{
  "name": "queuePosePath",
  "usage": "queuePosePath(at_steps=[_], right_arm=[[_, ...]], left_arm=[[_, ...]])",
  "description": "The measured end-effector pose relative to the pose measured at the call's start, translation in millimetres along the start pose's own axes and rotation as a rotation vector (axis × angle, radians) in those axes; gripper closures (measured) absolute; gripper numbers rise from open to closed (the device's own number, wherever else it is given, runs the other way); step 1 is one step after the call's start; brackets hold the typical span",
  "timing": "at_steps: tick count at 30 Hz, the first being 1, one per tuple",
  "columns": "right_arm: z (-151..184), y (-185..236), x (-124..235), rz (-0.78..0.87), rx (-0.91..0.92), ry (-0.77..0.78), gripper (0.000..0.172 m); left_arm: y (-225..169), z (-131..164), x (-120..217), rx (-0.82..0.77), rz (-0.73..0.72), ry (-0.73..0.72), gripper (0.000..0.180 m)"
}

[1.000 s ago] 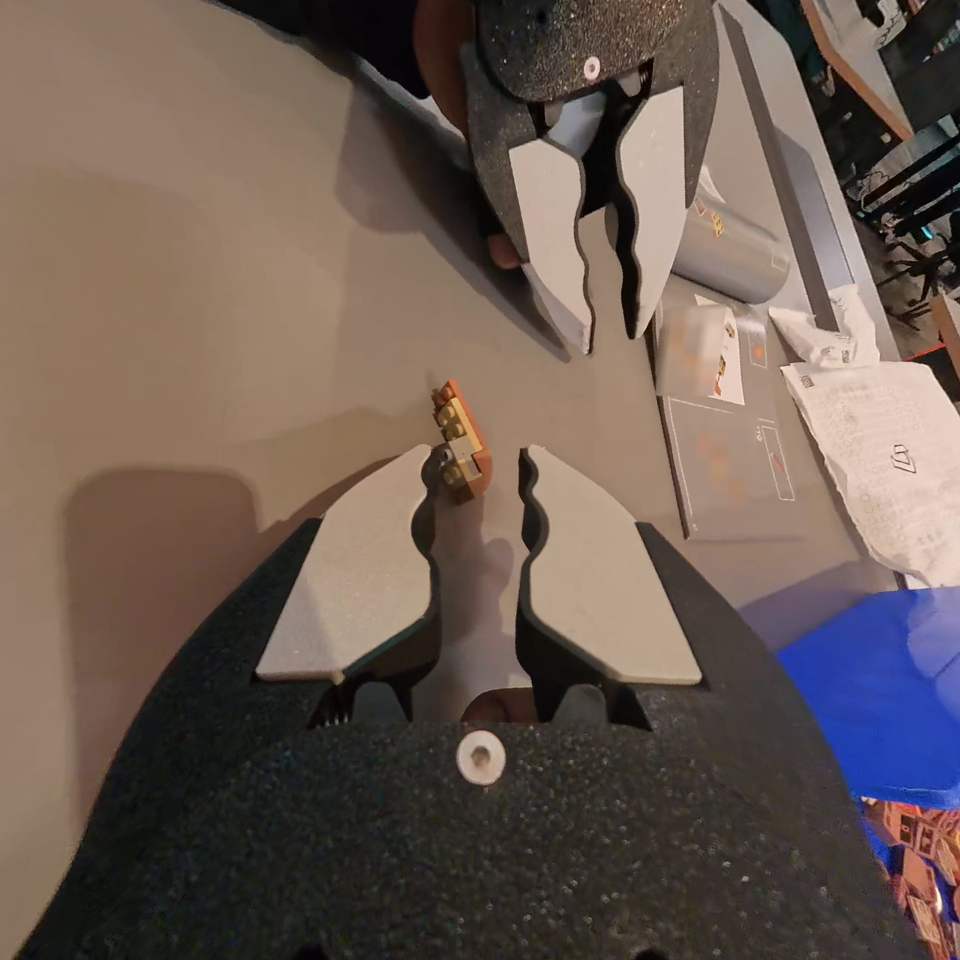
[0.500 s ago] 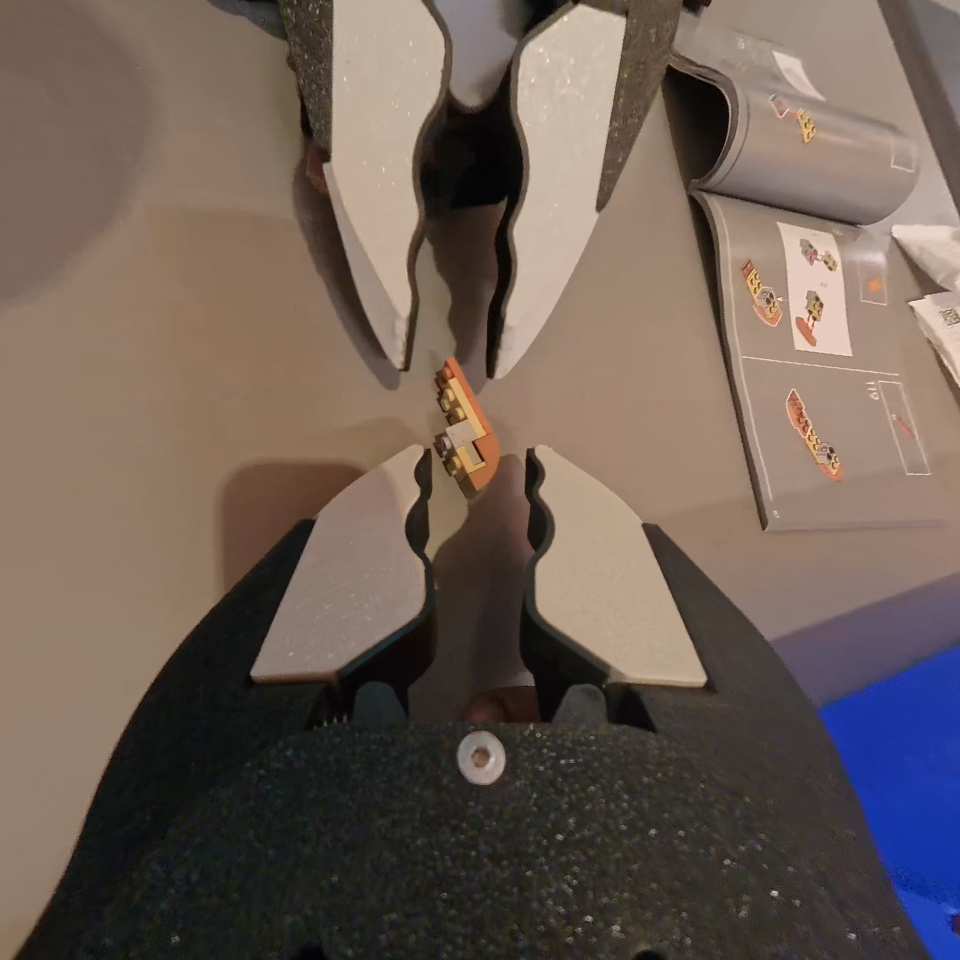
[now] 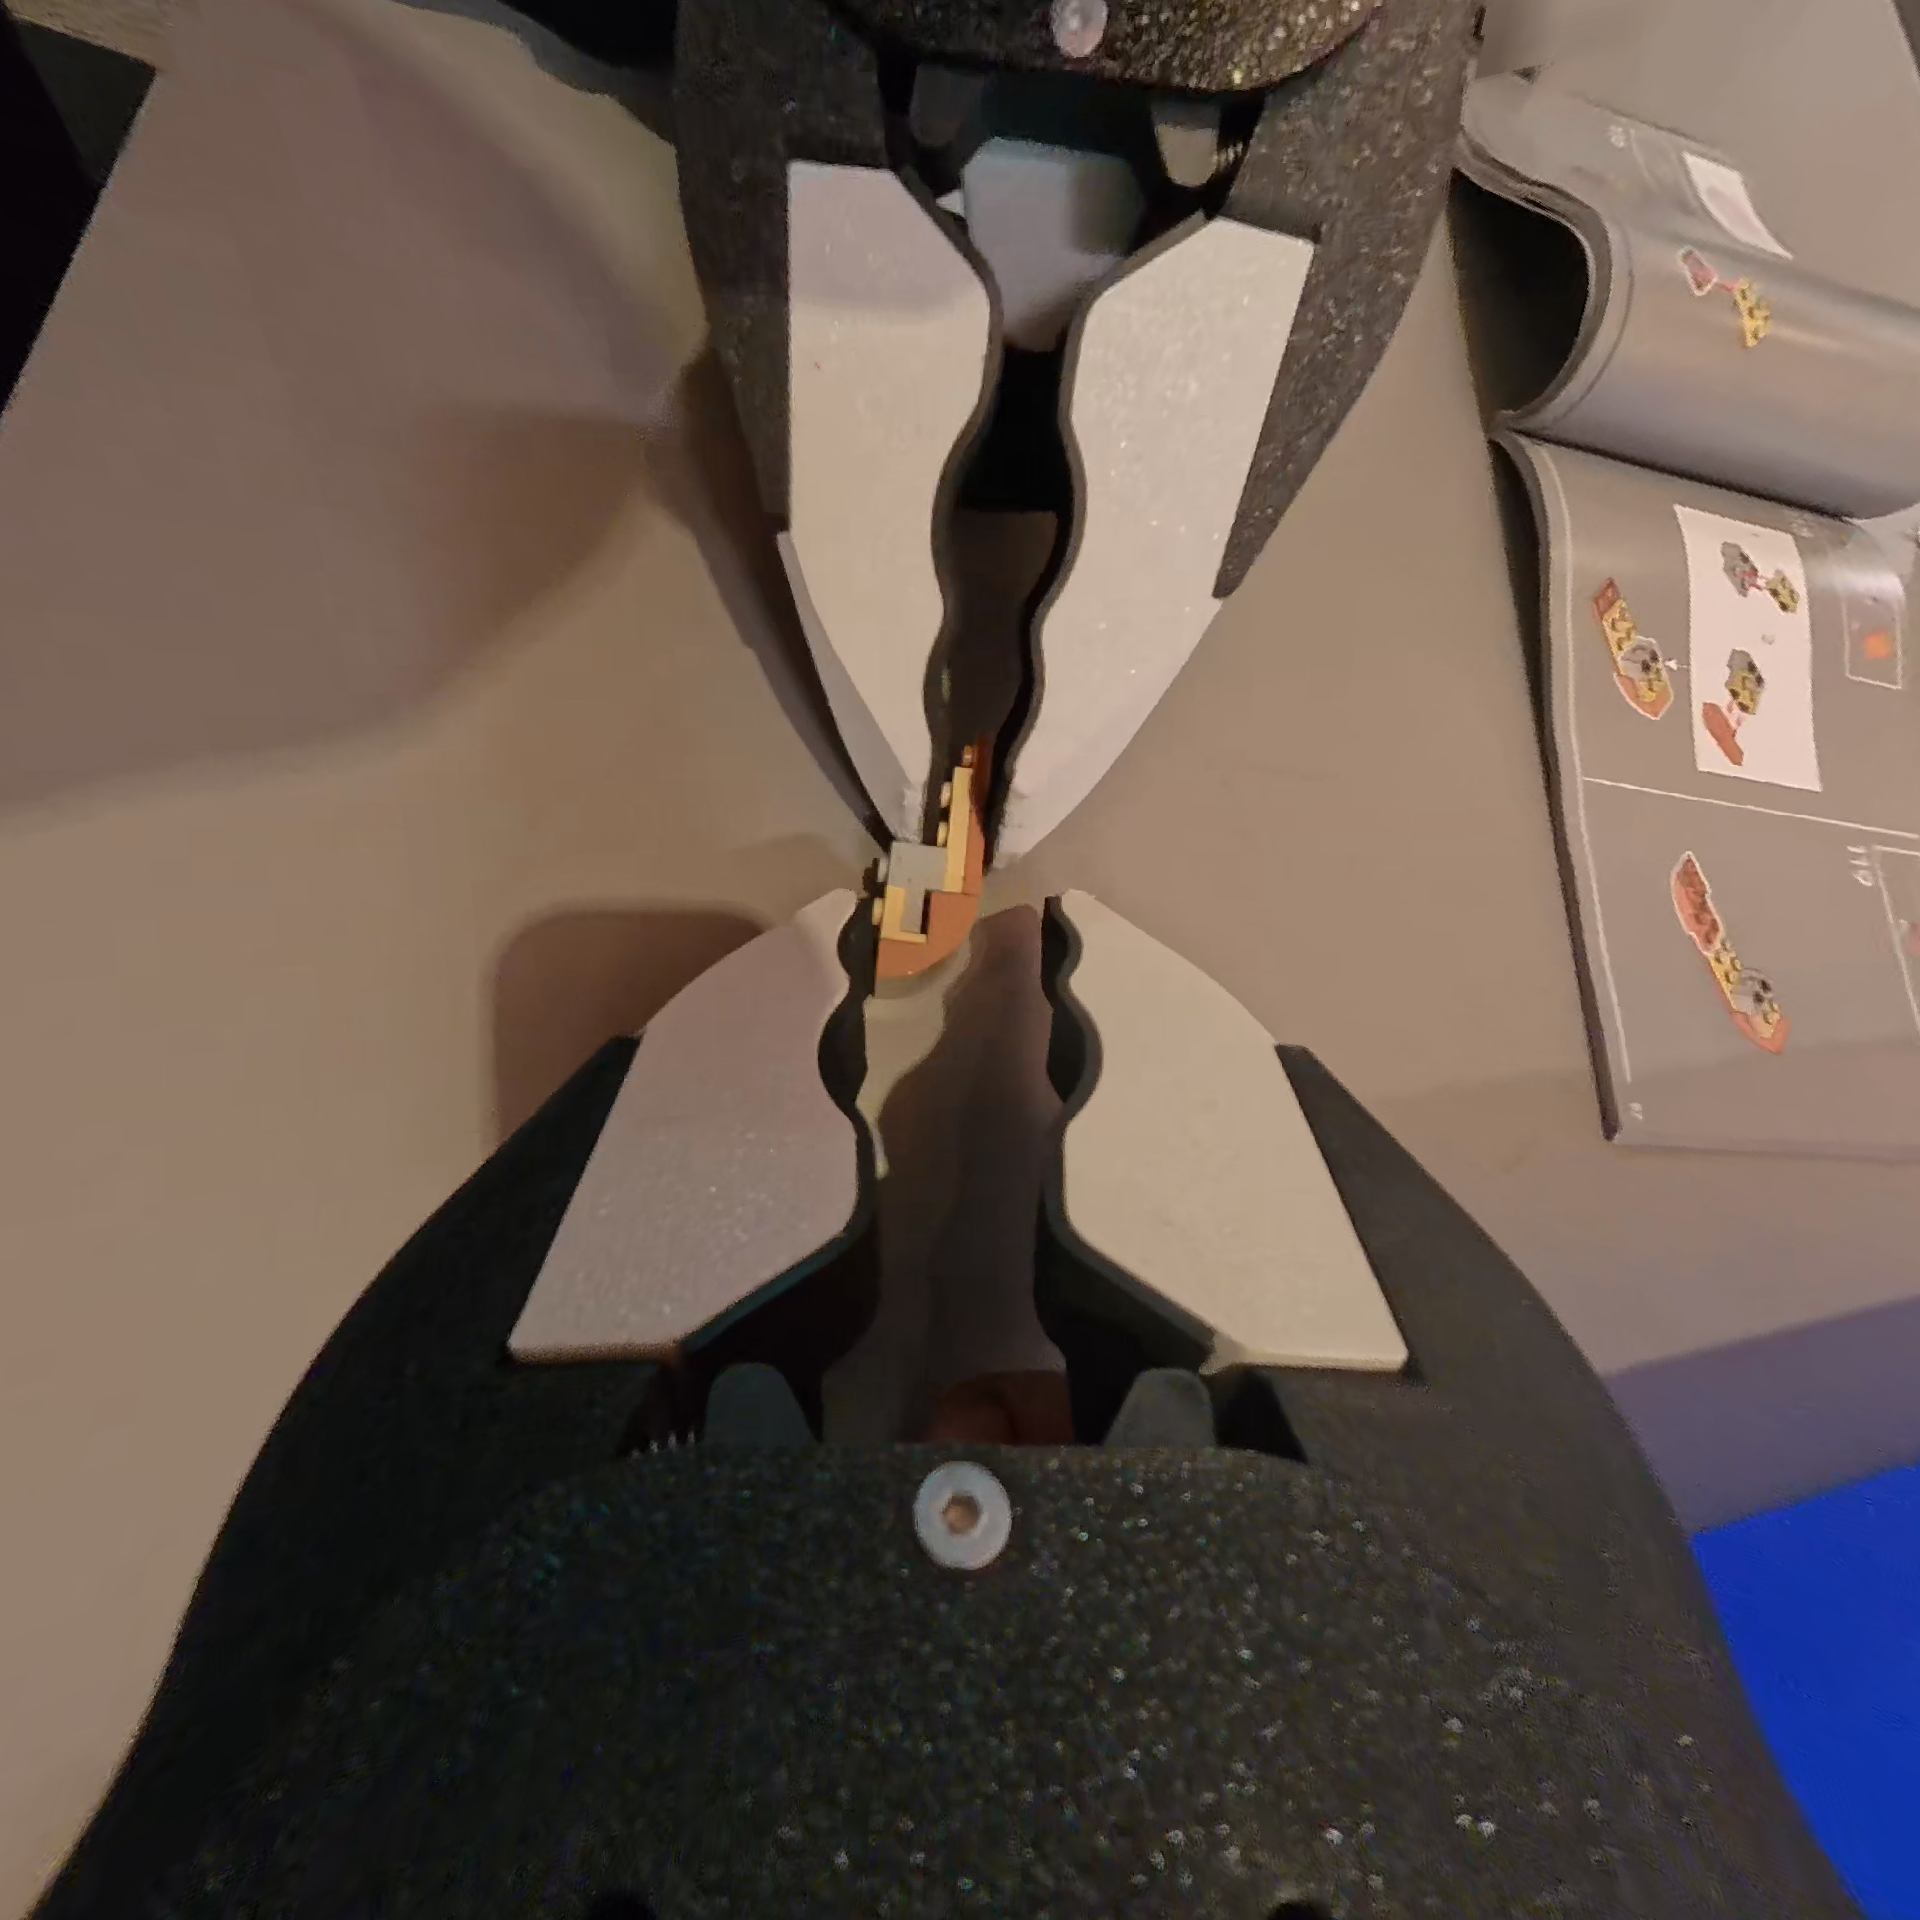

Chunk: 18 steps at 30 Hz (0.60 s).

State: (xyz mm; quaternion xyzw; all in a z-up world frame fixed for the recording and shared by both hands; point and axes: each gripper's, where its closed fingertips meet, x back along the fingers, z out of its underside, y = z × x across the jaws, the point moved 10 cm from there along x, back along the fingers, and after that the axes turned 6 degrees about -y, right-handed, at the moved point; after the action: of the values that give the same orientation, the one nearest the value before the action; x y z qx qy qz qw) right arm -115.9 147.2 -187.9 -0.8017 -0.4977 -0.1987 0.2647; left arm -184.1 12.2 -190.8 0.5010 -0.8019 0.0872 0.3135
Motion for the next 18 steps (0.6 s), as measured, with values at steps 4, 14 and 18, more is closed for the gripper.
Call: queuePosePath(at_steps=[4, 14, 18], right_arm=[[-1.1, 2.8, -0.5, -0.022, 0.021, -0.009, 0.143], [-5.0, 6.0, -4.5, 0.002, 0.056, 0.007, 0.153], [-5.5, 5.6, -4.7, 0.001, 0.035, 0.018, 0.154]], left_arm=[[-0.9, 0.5, 1.1, -0.023, 0.014, 0.000, 0.171], [-1.2, -0.8, 1.5, -0.021, -0.011, 0.026, 0.171], [-2.3, -1.8, 1.3, -0.023, -0.021, 0.036, 0.172]])
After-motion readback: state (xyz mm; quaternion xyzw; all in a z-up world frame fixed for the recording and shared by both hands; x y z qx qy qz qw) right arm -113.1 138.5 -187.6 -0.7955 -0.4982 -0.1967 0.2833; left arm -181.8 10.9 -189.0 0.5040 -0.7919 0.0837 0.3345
